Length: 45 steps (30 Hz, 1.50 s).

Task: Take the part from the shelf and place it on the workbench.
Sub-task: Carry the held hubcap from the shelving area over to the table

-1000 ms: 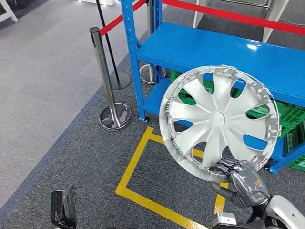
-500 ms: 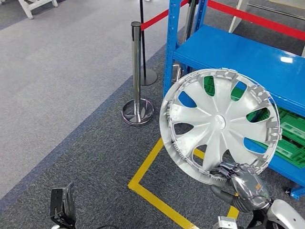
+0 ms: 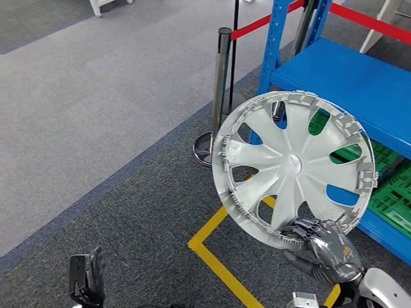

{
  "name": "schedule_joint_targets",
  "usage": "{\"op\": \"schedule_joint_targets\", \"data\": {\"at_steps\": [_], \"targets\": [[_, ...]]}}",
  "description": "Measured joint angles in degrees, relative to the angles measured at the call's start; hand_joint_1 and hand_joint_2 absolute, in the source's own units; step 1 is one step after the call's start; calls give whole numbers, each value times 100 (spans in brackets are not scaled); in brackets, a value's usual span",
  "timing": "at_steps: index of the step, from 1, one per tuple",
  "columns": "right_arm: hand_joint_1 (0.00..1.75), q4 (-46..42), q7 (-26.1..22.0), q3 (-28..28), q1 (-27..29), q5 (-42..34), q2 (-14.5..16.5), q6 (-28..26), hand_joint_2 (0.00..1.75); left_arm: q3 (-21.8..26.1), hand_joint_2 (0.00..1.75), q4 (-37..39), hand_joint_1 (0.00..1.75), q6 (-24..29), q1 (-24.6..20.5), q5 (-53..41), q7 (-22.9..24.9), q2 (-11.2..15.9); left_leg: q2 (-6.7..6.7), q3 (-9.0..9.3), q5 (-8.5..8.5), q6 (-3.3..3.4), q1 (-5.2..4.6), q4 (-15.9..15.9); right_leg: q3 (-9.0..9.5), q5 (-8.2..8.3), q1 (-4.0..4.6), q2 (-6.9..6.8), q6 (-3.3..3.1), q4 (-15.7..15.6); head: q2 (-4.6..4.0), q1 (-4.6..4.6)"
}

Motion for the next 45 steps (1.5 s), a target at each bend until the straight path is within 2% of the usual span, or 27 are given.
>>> {"op": "schedule_joint_targets", "data": {"at_steps": [3, 4, 6, 8, 10, 12, 14, 15, 17, 19, 21, 22, 24, 26, 28, 29, 31, 32, 34, 35, 37, 39, 41, 42, 43, 44, 45], "targets": [[175, -10, 2, -2, -2, -2, 0, -1, 175, -1, 0, -2, 0, 0, -20, 0, -1, 2, 292, 481, 289, 86, -78, -950, 34, -42, 28, -180, 64, -4, 1, 7], [175, -13, -1, -2, -4, -3, 0, -2, 175, -1, 0, -2, 0, 0, -23, -1, -1, 3, 317, 503, 271, 120, -107, -1027, 41, -49, 38, -235, 97, -13, 1, 9], [175, -20, -3, -1, -9, -3, 0, -2, 175, -1, 0, -4, 0, 2, -9, -2, 0, 12, 206, 488, 295, 198, -111, -1070, 53, -67, 39, -325, 168, -39, 1, 9], [175, -31, -1, -3, -17, -5, -1, -4, 175, -1, 0, -9, 0, 3, -2, -2, -1, 9, 89, 507, 330, 273, -84, -1128, -6, -194, 24, -145, 212, 90, 1, 21], [175, -36, 2, -5, -7, -3, -4, -8, 175, 0, 0, -13, 0, -7, -20, 1, -1, -3, -30, 520, 347, 319, -73, -1155, -294, -509, 19, 190, 213, 693, 0, 43], [175, -37, -1, 2, 13, 6, -7, -10, 175, 1, 0, -13, 0, -29, -25, 4, 7, -6, -166, 520, 346, 336, -84, -1152, -698, -754, 31, 331, 208, 1435, 0, 48], [175, -37, 1, 11, 18, 12, -8, -13, 175, 1, 0, -13, 0, -44, -17, 5, 22, -10, -319, 530, 344, 337, -90, -1145, -818, -574, 41, 362, 199, 1493, 0, 48], [175, -37, 4, 12, 19, 14, -8, -14, 175, 1, 0, -13, 0, -46, -17, 5, 28, -11, -398, 539, 341, 335, -88, -1138, -716, -342, 40, 391, 189, 1196, 0, 49], [175, -37, 9, 12, 24, 16, -10, -17, 175, 1, 0, -13, 0, -47, -25, 5, 36, -14, -551, 532, 329, 310, -86, -1101, -393, 28, 9, 624, 171, 430, 0, 48], [175, -42, 13, 13, 45, 22, -13, -34, 175, 1, 0, -13, 0, -50, -28, 4, 53, -13, -681, 476, 335, 259, -79, -1071, -210, 100, -9, 807, 149, 61, 1, 44], [175, -51, 31, 13, 69, 32, -17, -54, 175, 0, 0, -13, 0, -49, -8, -1, 79, -6, -802, 433, 361, 200, -61, -1073, -176, 92, 1, 731, 108, 32, 1, 39], [175, -54, 47, 12, 76, 37, -20, -57, 175, -1, 0, -13, 0, -46, 7, -6, 86, -5, -761, 420, 344, 169, -65, -1048, -157, 97, 0, 664, 77, 14, 1, 35], [175, -61, 75, 10, 91, 41, -24, -60, 175, -2, 0, -13, 0, -42, 6, -14, 90, -5, -483, 295, 165, 111, -76, -760, -106, 98, -5, 510, 14, -20, 1, 7], [175, -64, 86, 10, 109, 45, -26, -61, 175, -3, 0, -13, 0, -42, -14, -18, 90, -14, -175, -32, -182, 62, -55, -52, -72, 76, 17, 346, -29, -27, 1, -14], [175, -63, 87, 13, 116, 48, -26, -61, 175, -3, 0, -13, 0, -43, -14, -19, 91, -19, -89, -310, -368, 37, -23, 534, -51, 54, 32, 187, -44, -26, 1, -13], [175, -64, 90, 13, 115, 48, -26, -61, 175, -3, 0, -13, 0, -44, -7, -19, 92, -20, -75, -310, -305, 34, -14, 540, -39, 42, 34, 115, -42, -26, 0, -14], [175, -64, 96, 13, 114, 48, -26, -61, 175, -3, 0, -13, 0, -46, -2, -18, 93, -17, 24, 12, 62, 57, -14, -82, 8, 8, 36, -29, -24, -26, 0, -14], [175, -66, 99, 11, 113, 48, -26, -61, 175, -3, 0, -13, 0, -46, -7, -17, 94, -16, 159, 222, 203, 80, -47, -483, 31, -15, 47, -95, -5, -25, 0, -14], [175, -69, 100, 10, 113, 48, -26, -61, 175, -3, 0, -14, 0, -46, -23, -18, 96, -15, 363, 464, 321, 145, -112, -991, 57, -53, 71, -217, 50, -27, 0, -7], [175, -72, 99, 10, 110, 48, -26, -61, 175, -3, 0, -15, 0, -46, -25, -18, 97, -13, 378, 467, 295, 174, -145, -1033, 62, -62, 81, -277, 80, -36, 0, 0], [175, -80, 98, 10, 102, 50, -27, -61, 175, -3, 0, -16, 0, -46, -13, -19, 98, -5, 245, 469, 320, 244, -143, -1089, 89, -96, 69, -366, 145, -52, 1, 8], [175, -91, 101, 7, 96, 48, -30, -64, 175, -3, 0, -18, 0, -46, -18, -17, 97, -5, 109, 513, 352, 318, -112, -1155, 0, -261, 48, -137, 186, 169, 1, 28], [175, -94, 102, 5, 106, 47, -38, -67, 175, -3, 0, -21, 0, -46, -38, -15, 97, -10, -28, 535, 361, 362, -91, -1176, -355, -578, 40, 223, 198, 850, 1, 63], [175, -93, 102, 8, 113, 48, -42, -66, 175, -3, 0, -21, 0, -47, -40, -14, 98, -11, -99, 534, 359, 373, -91, -1173, -578, -709, 42, 306, 203, 1240, 1, 73], [175, -92, 102, 11, 118, 50, -44, -65, 175, -3, 0, -22, 0, -49, -37, -13, 99, -13, -177, 537, 355, 378, -92, -1170, -761, -755, 44, 343, 209, 1517, 1, 76], [175, -92, 102, 14, 118, 50, -44, -64, 175, -3, 0, -22, 0, -51, -32, -13, 100, -16, -259, 542, 352, 380, -92, -1165, -848, -677, 44, 356, 212, 1580, 1, 74], [175, -92, 104, 15, 116, 50, -44, -64, 175, -3, 0, -22, 0, -55, -29, -12, 101, -18, -343, 551, 348, 377, -88, -1159, -823, -490, 41, 369, 212, 1417, 0, 75]]}}
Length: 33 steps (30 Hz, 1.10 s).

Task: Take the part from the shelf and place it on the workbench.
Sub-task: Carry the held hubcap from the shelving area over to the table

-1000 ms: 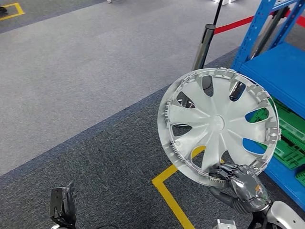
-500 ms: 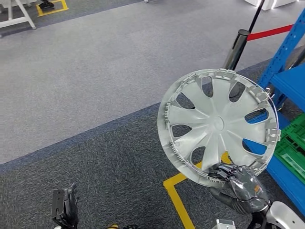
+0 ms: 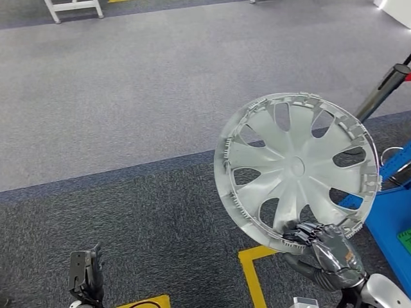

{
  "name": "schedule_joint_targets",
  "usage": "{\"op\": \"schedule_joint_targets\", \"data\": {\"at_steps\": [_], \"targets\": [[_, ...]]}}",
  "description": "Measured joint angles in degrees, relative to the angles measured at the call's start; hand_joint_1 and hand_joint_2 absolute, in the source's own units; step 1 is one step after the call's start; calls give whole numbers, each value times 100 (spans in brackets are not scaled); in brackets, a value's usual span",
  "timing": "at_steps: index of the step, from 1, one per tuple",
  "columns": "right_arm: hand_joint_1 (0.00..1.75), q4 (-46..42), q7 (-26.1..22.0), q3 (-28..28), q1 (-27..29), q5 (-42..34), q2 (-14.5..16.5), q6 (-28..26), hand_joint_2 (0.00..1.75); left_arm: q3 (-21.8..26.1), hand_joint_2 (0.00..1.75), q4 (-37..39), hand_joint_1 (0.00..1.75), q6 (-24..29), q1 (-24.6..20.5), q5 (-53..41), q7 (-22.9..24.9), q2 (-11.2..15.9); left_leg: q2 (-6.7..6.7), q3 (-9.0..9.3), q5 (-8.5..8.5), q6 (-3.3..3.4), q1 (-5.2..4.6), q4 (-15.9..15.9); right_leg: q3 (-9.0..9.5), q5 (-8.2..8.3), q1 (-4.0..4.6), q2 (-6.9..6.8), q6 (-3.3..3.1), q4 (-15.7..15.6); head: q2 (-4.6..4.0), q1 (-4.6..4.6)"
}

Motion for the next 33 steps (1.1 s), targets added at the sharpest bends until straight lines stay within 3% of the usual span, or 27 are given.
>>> {"op": "schedule_joint_targets", "data": {"at_steps": [2, 3, 5, 7, 9, 11, 13, 14, 15, 16, 18, 20, 22, 24, 26, 28, 29, 30, 31, 33], "targets": [[175, 0, 5, -2, -6, -2, 0, 1, 175, 0, 0, 0, 0, -8, -2, 3, 0, -4, -160, 13, -17, -24, 10, 21, 281, 469, -26, 170, -7, -752, 0, 2], [175, -1, 6, -2, -5, -2, 0, 1, 175, 0, 0, 0, 0, -13, -6, 7, 1, -5, -233, 1, -28, -45, 10, 45, 435, 601, -44, 288, -16, -1092, 0, -1], [175, 0, 5, 1, -3, 7, -1, 3, 175, 0, 0, 0, 0, -21, -5, 13, 2, -5, -361, -46, -25, -109, 23, 67, 590, 652, -50, 424, -45, -1396, 1, -3], [175, -1, 10, 3, -7, 22, -2, 2, 175, 0, 0, 0, 0, -22, 16, 15, 2, 3, -455, -78, -10, -180, 48, 64, 633, 660, -38, 312, -105, -1441, 1, -3], [175, -2, 21, 2, -10, 33, -3, -2, 175, 0, 0, 0, 0, -17, 31, 15, 2, 8, -243, -155, -130, -239, 40, 239, 687, 673, -41, 171, -182, -1490, 0, -19], [175, -3, 27, 4, 0, 42, -4, -3, 175, -1, 0, 0, 0, -10, 22, 12, 2, 1, 110, -427, -441, -289, 45, 836, 732, 660, -27, 15, -235, -1513, 0, -35], [175, -3, 28, 15, 6, 49, -4, -3, 175, -2, 0, 0, 0, -4, 23, 12, 2, -5, 236, -758, -692, -332, 89, 1507, 754, 635, -12, -141, -251, -1512, 0, -39], [175, -2, 27, 24, 4, 52, -4, -3, 175, -2, 0, 0, 0, -3, 31, 14, 2, -5, 253, -821, -682, -349, 110, 1625, 766, 620, -10, -216, -247, -1512, 0, -40], [175, -2, 27, 33, 1, 54, -4, -1, 175, -1, 0, 0, 0, -2, 38, 15, 2, -4, 273, -775, -566, -360, 127, 1520, 784, 603, -11, -289, -236, -1511, 0, -42], [175, -2, 27, 40, -2, 55, -4, 2, 175, -1, 0, 0, 0, -2, 42, 16, 2, -2, 322, -622, -368, -364, 138, 1208, 811, 582, -13, -361, -220, -1511, 0, -41], [175, -2, 27, 44, -12, 55, -4, 8, 175, 0, 0, 0, 0, -2, 37, 18, 2, -2, 587, -253, -72, -350, 108, 462, 865, 531, 3, -493, -164, -1505, 0, -42], [175, -2, 23, 45, -24, 56, -4, 11, 175, 0, 0, -1, 0, -3, 31, 25, 0, -4, 754, -111, -24, -291, 51, 129, 896, 488, 34, -612, -97, -1506, 1, -33], [175, -2, 15, 50, -35, 57, -4, 13, 175, 0, 0, -3, 0, -3, 38, 33, -2, 4, 642, -125, -26, -210, 28, 109, 929, 457, 32, -724, -33, -1528, 1, -22], [175, -2, 11, 55, -49, 56, -4, 15, 175, 0, 0, -7, 0, -3, 38, 37, -4, 9, 500, -106, -16, -133, 40, 82, 885, 332, 0, -554, 14, -1399, 1, -7], [175, 4, 14, 54, -49, 56, -4, 17, 175, 1, 0, -10, 0, -2, 16, 44, -7, 9, 363, -89, -9, -69, 53, 66, 597, 43, -11, -206, 18, -839, 1, 16], [175, 17, 15, 56, -36, 57, -4, 19, 175, 2, 0, -11, 0, -5, 7, 52, -7, 9, 220, -86, -14, -29, 36, 67, 157, -224, 0, -49, 3, -73, 0, 24], [175, 23, 13, 61, -33, 57, -4, 19, 175, 2, 0, -11, 0, -7, 11, 55, -7, 7, 141, -81, -17, -20, 24, 68, -8, -239, 5, -25, -6, 151, 0, 23], [175, 29, 11, 65, -32, 57, -4, 19, 175, 2, 0, -11, 0, -8, 16, 54, -7, 5, 55, -73, -19, -16, 14, 70, -74, -139, 10, -12, -20, 166, 0, 23], [175, 33, 10, 68, -32, 57, -4, 20, 175, 2, 0, -11, 0, -9, 18, 54, -7, 4, -31, -62, -21, -16, 8, 71, -28, 65, 12, 12, -41, -45, 0, 22], [175, 37, 13, 68, -34, 57, -4, 20, 175, 2, 0, -11, 0, -9, 16, 54, -7, 1, -195, -49, -26, -25, 1, 78, 272, 526, 7, 222, -92, -820, 0, 22]]}}
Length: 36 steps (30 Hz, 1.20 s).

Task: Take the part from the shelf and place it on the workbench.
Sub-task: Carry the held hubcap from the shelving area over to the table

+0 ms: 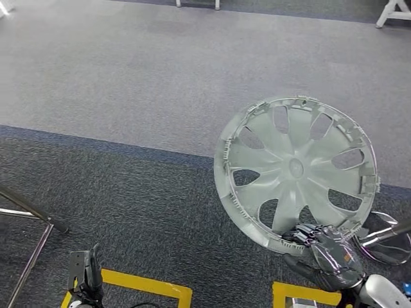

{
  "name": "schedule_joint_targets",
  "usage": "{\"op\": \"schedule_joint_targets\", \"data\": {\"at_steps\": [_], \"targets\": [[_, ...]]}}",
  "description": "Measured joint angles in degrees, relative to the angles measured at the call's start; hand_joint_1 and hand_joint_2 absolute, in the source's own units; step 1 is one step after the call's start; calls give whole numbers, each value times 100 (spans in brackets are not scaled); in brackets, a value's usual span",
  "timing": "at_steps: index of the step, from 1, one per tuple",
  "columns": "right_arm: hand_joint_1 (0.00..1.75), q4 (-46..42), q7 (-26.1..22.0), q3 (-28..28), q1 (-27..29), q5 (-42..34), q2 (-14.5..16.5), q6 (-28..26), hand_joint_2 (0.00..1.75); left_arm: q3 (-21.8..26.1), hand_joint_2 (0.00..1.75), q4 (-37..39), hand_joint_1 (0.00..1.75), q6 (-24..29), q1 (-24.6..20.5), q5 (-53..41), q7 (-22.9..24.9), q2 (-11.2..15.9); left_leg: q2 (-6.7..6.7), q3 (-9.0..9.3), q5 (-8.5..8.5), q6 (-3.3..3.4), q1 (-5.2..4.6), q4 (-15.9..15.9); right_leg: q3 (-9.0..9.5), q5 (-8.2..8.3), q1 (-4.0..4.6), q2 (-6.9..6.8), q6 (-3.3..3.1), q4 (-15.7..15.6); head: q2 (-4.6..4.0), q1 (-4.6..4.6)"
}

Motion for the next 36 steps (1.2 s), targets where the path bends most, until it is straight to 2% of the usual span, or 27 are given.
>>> {"op": "schedule_joint_targets", "data": {"at_steps": [1, 2, 3, 5, 6, 7, 9, 11, 12, 13, 14, 15, 17, 18, 20, 21, 22, 24, 26, 27, 28, 29, 30, 31, 33, 35, 36], "targets": [[175, 1, 0, 0, 0, -1, 0, -1, 175, 0, 0, 0, 0, 0, -3, 0, 0, -2, -70, -9, -2, -13, 0, 11, 148, 128, -9, 117, -15, -330, 1, -4], [175, 2, -1, 1, 0, 0, 0, -1, 175, 0, 0, 0, 0, 0, -2, 0, 0, -3, -136, -29, 2, -35, 7, 17, 243, 176, -10, 205, -22, -527, 1, -4], [175, 3, -2, 2, -4, 1, 0, 0, 175, 0, 0, 0, 0, 0, 6, 0, 0, -3, -200, -50, 11, -69, 19, 15, 289, 159, -5, 227, -29, -594, 1, -5], [175, 3, 0, 1, -21, 1, 0, 1, 175, 0, 0, -1, 0, 1, 36, 0, 1, 3, -281, -74, 19, -137, 44, 9, 336, 172, 1, 105, -61, -653, 1, -2], [175, 3, 3, 0, -30, 1, 0, 1, 175, -1, 0, -1, 0, 2, 46, -1, 2, 6, -201, -95, -24, -168, 37, 59, 368, 183, -3, 34, -90, -689, 1, -11], [175, 2, 5, -1, -32, 1, 0, 1, 175, -1, 0, -2, 0, 4, 45, -2, 2, 7, -59, -159, -122, -196, 28, 208, 402, 191, -11, -46, -121, -725, 1, -23], [175, 2, 5, 1, -26, 3, 0, 2, 175, -2, 0, -2, 0, 6, 30, -4, 2, 2, 278, -429, -437, -255, 36, 804, 456, 178, -6, -209, -164, -756, 0, -43], [175, 4, -2, 13, -24, 9, 0, 3, 175, -2, 0, -2, 0, 7, 29, -4, 2, -1, 405, -724, -654, -315, 83, 1419, 484, 149, -3, -367, -172, -754, 0, -47], [175, 5, -5, 22, -24, 13, 0, 4, 175, -2, 0, -2, 0, 7, 35, -4, 3, 2, 438, -764, -626, -341, 108, 1498, 500, 132, -8, -446, -163, -752, 0, -48], [175, 6, -7, 28, -24, 15, 0, 4, 175, -2, 0, -2, 0, 7, 40, -4, 3, 5, 469, -695, -493, -363, 129, 1356, 519, 114, -14, -516, -148, -750, 0, -49], [175, 7, -6, 32, -24, 17, 0, 5, 175, -2, 0, -2, 0, 7, 43, -4, 3, 9, 523, -540, -306, -376, 145, 1049, 544, 92, -23, -581, -126, -746, 0, -48], [175, 8, -6, 32, -24, 18, 0, 6, 175, -2, 0, -2, 0, 7, 41, -4, 3, 11, 649, -338, -150, -385, 139, 665, 573, 63, -22, -653, -95, -741, 0, -49], [175, 8, -11, 31, -32, 19, 0, 13, 175, -2, 0, -4, 0, 7, 27, -4, 4, 7, 840, -77, -4, -332, 96, 129, 609, 8, -2, -772, -21, -721, 1, -53], [175, 8, -19, 32, -41, 20, 0, 27, 175, -2, 0, -5, 0, 7, 23, -3, 5, 6, 881, -39, -18, -290, 69, 33, 624, -11, 10, -831, 14, -722, 1, -53], [175, 9, -36, 45, -70, 24, 0, 60, 175, -2, 0, -9, 0, 7, 33, -2, 7, 11, 767, -51, -15, -192, 61, 13, 652, -46, 4, -920, 80, -737, 1, -47], [175, 9, -40, 53, -83, 24, 0, 74, 175, -2, 0, -11, 0, 8, 37, -2, 5, 12, 706, -41, -15, -149, 69, 2, 649, -96, -13, -849, 110, -705, 1, -40], [175, 9, -43, 60, -92, 22, -1, 81, 175, -2, 0, -13, 0, 8, 32, -2, 5, 14, 645, -28, -8, -108, 81, -12, 596, -193, -27, -714, 129, -576, 1, -34], [175, 11, -44, 65, -91, 21, -2, 87, 175, 0, 0, -15, 0, 9, 9, 0, 4, 12, 525, -13, -2, -55, 93, -22, 288, -505, -40, -373, 134, 53, 1, -14], [175, 15, -48, 73, -82, 21, -1, 94, 175, 0, 0, -15, 0, 4, 1, 1, 5, 8, 381, -9, -4, -31, 82, -21, -161, -739, -30, -256, 120, 827, 1, -7], [175, 18, -52, 78, -82, 20, -1, 98, 175, 0, 0, -15, 0, 0, 3, 0, 6, 4, 302, -5, -7, -26, 76, -20, -304, -715, -23, -242, 108, 996, 1, -7], [175, 21, -56, 81, -83, 20, 0, 102, 175, 0, 0, -15, 0, -3, 6, 0, 7, 3, 220, 2, -8, -25, 72, -20, -338, -571, -18, -230, 90, 934, 1, -7], [175, 25, -58, 81, -84, 20, -1, 104, 175, 0, 0, -15, 0, -5, 5, 1, 7, 2, 138, 11, -9, -27, 72, -19, -260, -342, -14, -194, 66, 651, 0, -7], [175, 27, -60, 80, -86, 20, -1, 105, 175, 0, 0, -15, 0, -7, 4, 2, 7, -1, 58, 17, -11, -31, 76, -18, -116, -95, -13, -96, 39, 249, 1, -6], [175, 27, -63, 79, -87, 21, -1, 105, 175, 0, 0, -15, 0, -7, 0, 5, 7, -4, -22, 12, -18, -43, 70, -6, 58, 76, -24, 24, 15, -145, 1, -9], [175, 29, -74, 80, -93, 26, -1, 108, 175, 0, 0, -15, 0, -6, 4, 10, 7, -14, -163, -22, -12, -98, 76, 3, 273, 193, -29, 180, -5, -589, 0, -13], [175, 31, -83, 82, -100, 32, -1, 111, 175, 1, 0, -15, 0, 2, 26, 12, 7, -10, -287, -50, 9, -175, 93, -10, 317, 176, -27, 101, -21, -642, 0, -15], [175, 31, -84, 82, -105, 34, 0, 111, 175, 1, 0, -15, 0, 7, 42, 12, 7, -3, -261, -61, -8, -207, 89, 6, 335, 185, -33, 37, -44, -664, 0, -15]]}}
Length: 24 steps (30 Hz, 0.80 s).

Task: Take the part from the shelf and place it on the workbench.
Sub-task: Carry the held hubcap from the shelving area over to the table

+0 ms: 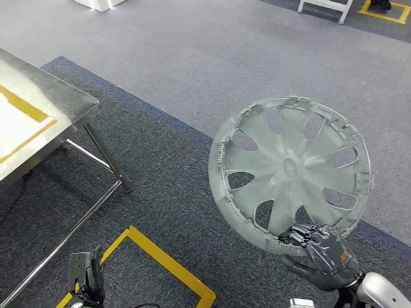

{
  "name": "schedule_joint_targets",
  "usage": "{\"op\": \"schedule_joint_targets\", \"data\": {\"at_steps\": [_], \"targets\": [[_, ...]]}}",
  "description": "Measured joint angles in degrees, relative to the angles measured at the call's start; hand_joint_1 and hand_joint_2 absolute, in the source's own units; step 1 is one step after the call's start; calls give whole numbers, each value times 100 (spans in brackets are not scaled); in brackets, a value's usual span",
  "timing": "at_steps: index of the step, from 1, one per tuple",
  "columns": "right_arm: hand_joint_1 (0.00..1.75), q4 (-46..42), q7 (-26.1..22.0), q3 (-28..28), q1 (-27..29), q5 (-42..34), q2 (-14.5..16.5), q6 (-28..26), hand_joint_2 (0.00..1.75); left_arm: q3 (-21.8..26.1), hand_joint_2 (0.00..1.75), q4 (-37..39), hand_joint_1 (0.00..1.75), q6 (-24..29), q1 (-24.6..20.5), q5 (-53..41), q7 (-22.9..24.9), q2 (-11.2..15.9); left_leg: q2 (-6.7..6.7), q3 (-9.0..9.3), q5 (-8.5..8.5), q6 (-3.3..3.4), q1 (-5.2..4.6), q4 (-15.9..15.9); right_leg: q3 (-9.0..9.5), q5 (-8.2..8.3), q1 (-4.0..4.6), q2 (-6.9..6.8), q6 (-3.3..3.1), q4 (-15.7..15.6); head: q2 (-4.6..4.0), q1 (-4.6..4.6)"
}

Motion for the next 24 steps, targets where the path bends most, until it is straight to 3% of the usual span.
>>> {"op": "schedule_joint_targets", "data": {"at_steps": [2, 4, 6, 7, 8, 10, 12, 14, 15, 17, 19, 21, 22, 24], "targets": [[175, -1, 2, 0, 4, 2, 0, 1, 175, -1, 0, 0, 0, 8, 5, -4, 0, 9, 285, -134, -208, -53, -20, 307, 48, 9, -15, -151, -57, -47, 1, -27], [175, 1, 1, 3, 20, 5, 0, 0, 175, -1, 0, 0, 0, 12, -9, -11, 0, 3, 621, -456, -570, -94, -17, 1018, 79, -10, 5, -306, -94, -54, 2, -51], [175, 3, -3, 14, 28, 8, 0, -1, 175, -1, 0, 0, 0, 13, -8, -14, 0, 4, 709, -692, -719, -121, -2, 1533, 99, -35, 16, -459, -102, -52, 1, -52], [175, 3, -4, 20, 29, 8, 0, -2, 175, -1, 0, 0, 0, 14, -4, -14, 0, 5, 725, -673, -638, -127, 3, 1505, 114, -48, 16, -531, -97, -52, 1, -53], [175, 3, -4, 24, 29, 8, 0, -2, 175, -1, 0, 0, 0, 14, -1, -14, 0, 9, 756, -537, -465, -122, 4, 1252, 140, -67, 17, -605, -87, -51, 0, -52], [175, 3, -3, 25, 30, 8, 0, -2, 175, -1, 0, 0, 0, 16, -8, -14, 0, 15, 980, -130, -119, -84, -35, 480, 204, -113, 32, -739, -49, -48, 0, -52], [175, 3, -4, 24, 28, 8, 0, -3, 175, -1, 0, 0, 0, 18, -28, -15, 0, 16, 1180, 86, -22, -15, -92, 31, 238, -155, 64, -864, 4, -38, 1, -48], [175, 2, -9, 25, 18, 8, 0, -4, 175, -1, 0, 0, 0, 24, -29, -16, 1, 16, 1116, 79, -45, 55, -114, -24, 265, -180, 79, -1001, 54, -46, 1, -46], [175, 0, -10, 25, 11, 8, 0, -5, 175, -1, 0, -1, 0, 29, -19, -16, 1, 15, 1046, 82, -35, 86, -104, -43, 271, -210, 70, -993, 83, -42, 0, -42], [175, -3, -8, 20, 9, 8, 0, -9, 175, -1, 0, -2, 0, 38, -22, -18, 1, 9, 912, 98, -10, 153, -66, -81, 166, -397, 41, -725, 127, 207, 0, -28], [175, 1, -6, 19, 23, 9, 0, -10, 175, 1, 0, -2, 0, 39, -38, -19, 1, 5, 778, 104, -1, 190, -45, -88, -182, -730, 22, -387, 148, 901, 0, -5], [175, 5, -8, 24, 35, 10, 0, -10, 175, 1, 0, -2, 0, 39, -37, -21, 2, 3, 629, 106, -1, 199, -49, -84, -545, -891, 23, -298, 161, 1526, 0, 3], [175, 7, -8, 26, 36, 10, 0, -10, 175, 1, 0, -2, 0, 39, -33, -25, 2, 1, 549, 110, -1, 199, -51, -81, -607, -809, 23, -286, 160, 1564, 0, 2], [175, 10, -6, 25, 37, 10, 0, -10, 175, 1, 0, -2, 0, 39, -30, -33, 2, -2, 383, 125, -7, 190, -44, -72, -418, -369, 14, -206, 144, 999, 0, 3]]}}
